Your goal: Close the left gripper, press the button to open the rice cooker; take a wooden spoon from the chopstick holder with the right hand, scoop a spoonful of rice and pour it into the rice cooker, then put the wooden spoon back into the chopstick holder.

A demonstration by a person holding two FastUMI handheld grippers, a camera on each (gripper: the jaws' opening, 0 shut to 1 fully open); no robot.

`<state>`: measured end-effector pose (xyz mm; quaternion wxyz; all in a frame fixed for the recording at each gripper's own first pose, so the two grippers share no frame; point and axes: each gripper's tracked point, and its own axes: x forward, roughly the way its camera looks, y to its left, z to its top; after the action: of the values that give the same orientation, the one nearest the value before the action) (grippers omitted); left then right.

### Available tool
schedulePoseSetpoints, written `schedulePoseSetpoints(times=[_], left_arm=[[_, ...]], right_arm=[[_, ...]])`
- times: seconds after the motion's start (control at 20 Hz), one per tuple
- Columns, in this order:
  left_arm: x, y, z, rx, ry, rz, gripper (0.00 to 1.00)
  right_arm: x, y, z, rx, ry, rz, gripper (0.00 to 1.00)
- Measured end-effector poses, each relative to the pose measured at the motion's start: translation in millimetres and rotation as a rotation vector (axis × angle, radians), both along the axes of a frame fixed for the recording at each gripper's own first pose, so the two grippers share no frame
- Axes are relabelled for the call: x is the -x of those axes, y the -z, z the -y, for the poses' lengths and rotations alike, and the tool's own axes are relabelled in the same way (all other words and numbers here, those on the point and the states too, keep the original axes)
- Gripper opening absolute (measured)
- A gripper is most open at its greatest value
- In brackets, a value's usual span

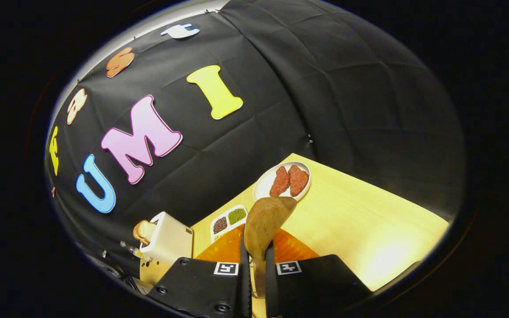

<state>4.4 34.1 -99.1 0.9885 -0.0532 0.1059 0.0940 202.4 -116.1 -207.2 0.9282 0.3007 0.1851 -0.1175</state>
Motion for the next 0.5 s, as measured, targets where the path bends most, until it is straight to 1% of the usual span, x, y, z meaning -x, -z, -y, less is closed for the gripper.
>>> schedulePoseSetpoints(times=[0.15, 0.25, 0.3, 0.35, 0.4, 0.45, 0.5], left_arm=[[3.7, -10.1, -13.9, -0.062, -0.034, 0.003, 0.96], [5.5, -16.4, -19.7, -0.083, -0.053, 0.013, 0.95], [6.8, -20.1, -18.5, -0.086, -0.054, 0.025, 0.95], [8.1, -21.5, -14.2, -0.085, -0.047, 0.034, 0.95], [8.8, -21.9, -9.7, -0.083, -0.036, 0.037, 0.92], [9.4, -22.2, -6.7, -0.085, -0.029, 0.041, 0.95], [9.0, -25.7, -4.3, -0.088, -0.027, 0.05, 0.95]], right_arm=[[-5.2, 24.3, 1.7, 0.001, 0.0, -0.043, 0.17], [-7.8, 38.4, 2.2, -0.01, 0.008, -0.065, 0.17], [-7.5, 43.4, 1.1, -0.014, 0.008, -0.073, 0.17], [-8.9, 40.3, -1.9, -0.026, 0.005, -0.058, 0.17], [-7.6, 39.0, -4.5, -0.036, -0.004, -0.061, 0.2], [-8.7, 38.5, -8.2, -0.04, -0.015, -0.052, 0.2], [-6.4, 36.1, -9.1, -0.035, -0.021, -0.049, 0.35]])
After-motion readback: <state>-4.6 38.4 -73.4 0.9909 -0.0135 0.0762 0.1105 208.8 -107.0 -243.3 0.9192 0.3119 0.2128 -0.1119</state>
